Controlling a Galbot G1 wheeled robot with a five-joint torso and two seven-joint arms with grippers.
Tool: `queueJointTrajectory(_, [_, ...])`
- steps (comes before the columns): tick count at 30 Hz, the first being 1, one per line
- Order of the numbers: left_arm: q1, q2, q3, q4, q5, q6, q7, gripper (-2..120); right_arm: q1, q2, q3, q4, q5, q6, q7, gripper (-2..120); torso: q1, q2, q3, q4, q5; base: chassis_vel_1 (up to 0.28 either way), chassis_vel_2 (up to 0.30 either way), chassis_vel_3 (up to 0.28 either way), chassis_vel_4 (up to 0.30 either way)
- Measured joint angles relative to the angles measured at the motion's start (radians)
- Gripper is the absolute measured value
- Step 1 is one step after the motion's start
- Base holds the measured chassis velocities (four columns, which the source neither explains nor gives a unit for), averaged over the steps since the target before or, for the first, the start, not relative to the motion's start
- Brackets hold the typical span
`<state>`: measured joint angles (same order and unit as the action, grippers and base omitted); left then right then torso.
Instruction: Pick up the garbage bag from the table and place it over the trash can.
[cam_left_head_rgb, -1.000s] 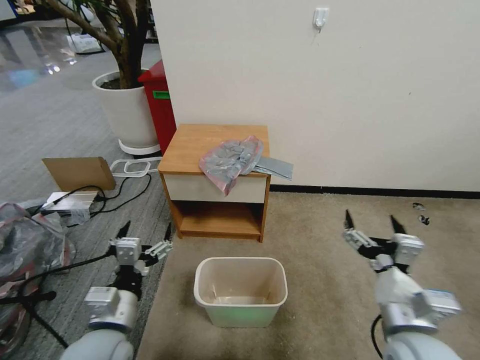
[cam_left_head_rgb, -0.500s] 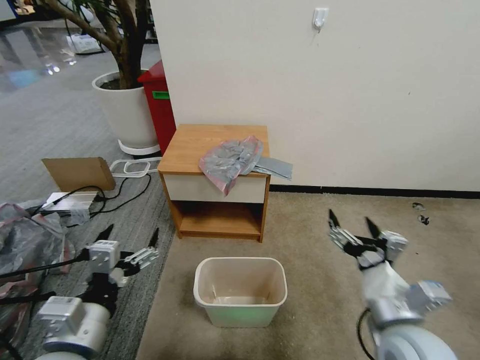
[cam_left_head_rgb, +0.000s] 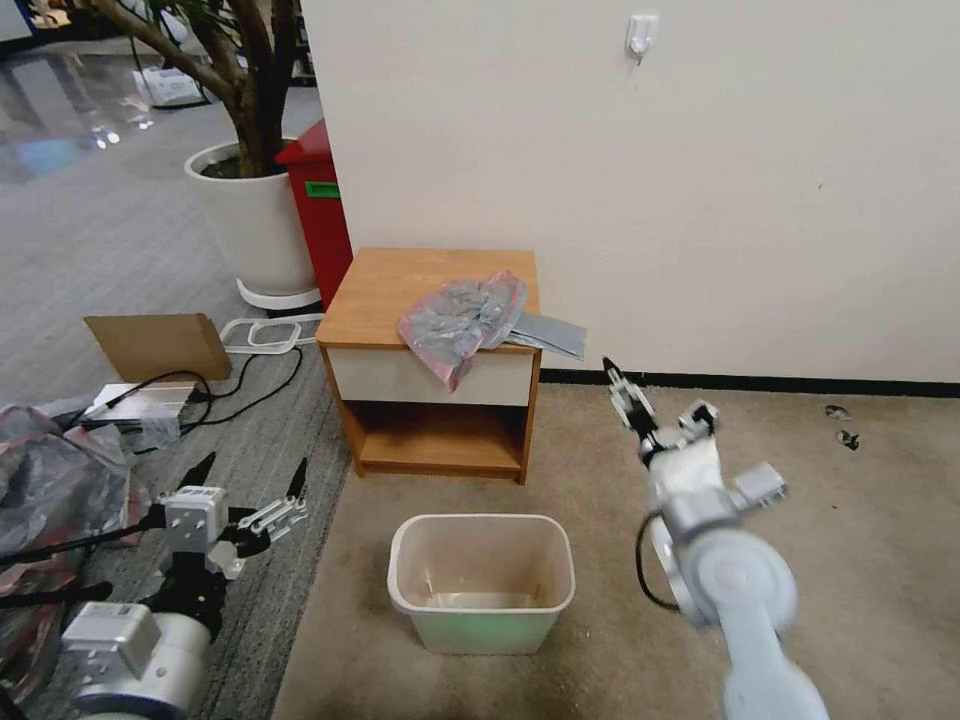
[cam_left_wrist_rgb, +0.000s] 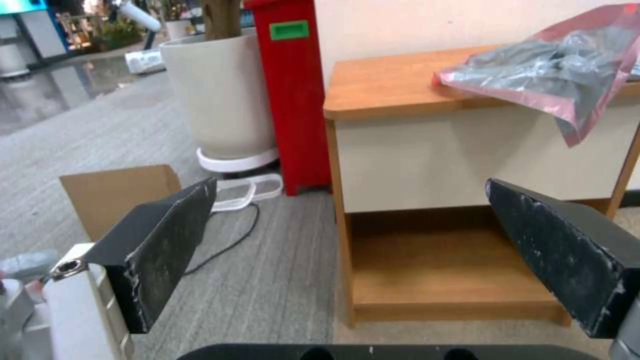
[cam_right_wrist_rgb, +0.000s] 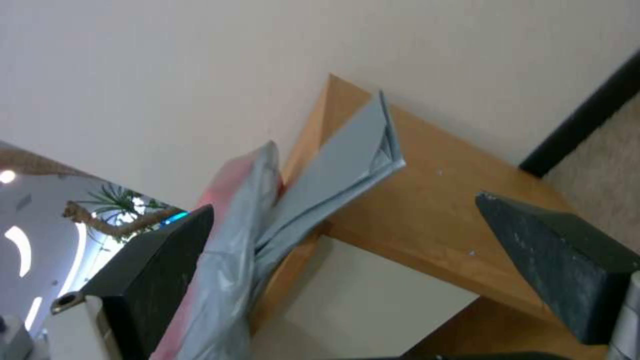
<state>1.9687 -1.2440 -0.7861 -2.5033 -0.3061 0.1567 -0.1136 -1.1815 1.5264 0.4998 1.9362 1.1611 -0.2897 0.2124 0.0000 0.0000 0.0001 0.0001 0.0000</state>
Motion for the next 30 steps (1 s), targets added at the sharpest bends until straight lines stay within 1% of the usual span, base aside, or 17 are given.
queueJointTrajectory(2, [0.001, -0.001, 0.000, 0.001, 0.002, -0.002, 0.000, 100, 0.057, 0.015, -0.009, -0.059, 0.060, 0.000, 0.023, 100, 0.000, 0.000, 0.000, -0.0001, -0.0001, 0.000, 0.000, 0.000, 0.000])
queueJointTrajectory(4, [0.005, -0.002, 0.000, 0.001, 0.006, -0.009, 0.000, 100, 0.106, 0.036, -0.013, -0.110, 0.092, 0.002, 0.040, 100, 0.000, 0.000, 0.000, -0.0001, -0.0001, 0.000, 0.000, 0.000, 0.000])
queueJointTrajectory(5, [0.005, -0.002, 0.000, 0.001, 0.006, -0.009, 0.000, 100, 0.106, 0.036, -0.013, -0.110, 0.092, 0.002, 0.040, 100, 0.000, 0.000, 0.000, -0.0001, -0.0001, 0.000, 0.000, 0.000, 0.000])
queueJointTrajectory(8, [0.024, -0.009, 0.007, 0.002, 0.024, -0.040, 0.002, 100, 0.164, 0.056, -0.018, -0.171, 0.102, 0.012, 0.052, 99, 0.000, 0.000, 0.000, 0.0001, 0.0000, 0.000, 0.000, 0.000, 0.000])
queueJointTrajectory(11, [0.025, -0.009, 0.007, 0.002, 0.025, -0.041, 0.002, 100, 0.173, 0.058, -0.019, -0.183, 0.102, 0.013, 0.054, 99, 0.000, 0.000, 0.000, 0.0000, 0.0000, 0.000, 0.000, 0.000, 0.000])
queueJointTrajectory(12, [0.026, -0.010, 0.008, 0.002, 0.027, -0.044, 0.003, 100, 0.201, 0.063, -0.023, -0.218, 0.100, 0.024, 0.062, 99, 0.000, 0.000, 0.000, 0.0000, -0.0001, 0.000, 0.000, 0.000, 0.000])
queueJointTrajectory(17, [0.027, -0.016, 0.014, 0.002, 0.039, -0.044, 0.006, 100, 0.240, 0.069, -0.026, -0.273, 0.100, 0.049, 0.076, 98, 0.000, 0.000, 0.000, -0.0003, 0.0002, 0.000, 0.000, 0.000, 0.000])
queueJointTrajectory(19, [0.030, -0.033, 0.029, 0.003, 0.068, -0.044, 0.015, 100, 0.255, 0.073, -0.026, -0.285, 0.118, 0.057, 0.079, 90, 0.000, 0.000, 0.000, -0.0001, 0.0000, 0.000, 0.000, 0.000, 0.000])
queueJointTrajectory(20, [0.030, -0.033, 0.029, 0.003, 0.068, -0.044, 0.015, 100, 0.255, 0.073, -0.026, -0.285, 0.118, 0.057, 0.079, 90, 0.000, 0.000, 0.000, -0.0001, 0.0000, 0.000, 0.000, 0.000, 0.000])
queueJointTrajectory(23, [0.031, -0.037, 0.032, 0.003, 0.075, -0.044, 0.018, 100, 0.272, 0.079, -0.027, -0.303, 0.129, 0.062, 0.081, 76, 0.000, 0.000, 0.000, -0.0001, 0.0000, 0.000, 0.000, 0.000, 0.000])
queueJointTrajectory(24, [0.030, -0.038, 0.034, 0.003, 0.077, -0.044, 0.019, 100, 0.277, 0.080, -0.028, -0.308, 0.130, 0.063, 0.081, 70, 0.000, 0.000, 0.000, -0.0001, 0.0000, 0.000, 0.000, 0.000, 0.000])
queueJointTrajectory(25, [0.030, -0.038, 0.034, 0.003, 0.077, -0.044, 0.019, 100, 0.277, 0.080, -0.028, -0.308, 0.130, 0.063, 0.081, 70, 0.000, 0.000, 0.000, -0.0001, 0.0000, 0.000, 0.000, 0.000, 0.000])
queueJointTrajectory(29, [0.025, -0.044, 0.042, 0.003, 0.085, -0.044, 0.023, 100, 0.282, 0.078, -0.034, -0.313, 0.132, 0.065, 0.081, 53, 0.000, 0.000, 0.000, -0.0001, 0.0000, 0.000, 0.000, 0.000, 0.000])
queueJointTrajectory(30, [0.025, -0.044, 0.042, 0.003, 0.085, -0.044, 0.023, 100, 0.282, 0.078, -0.034, -0.313, 0.132, 0.065, 0.081, 53, 0.000, 0.000, 0.000, -0.0001, 0.0000, 0.000, 0.000, 0.000, 0.000])
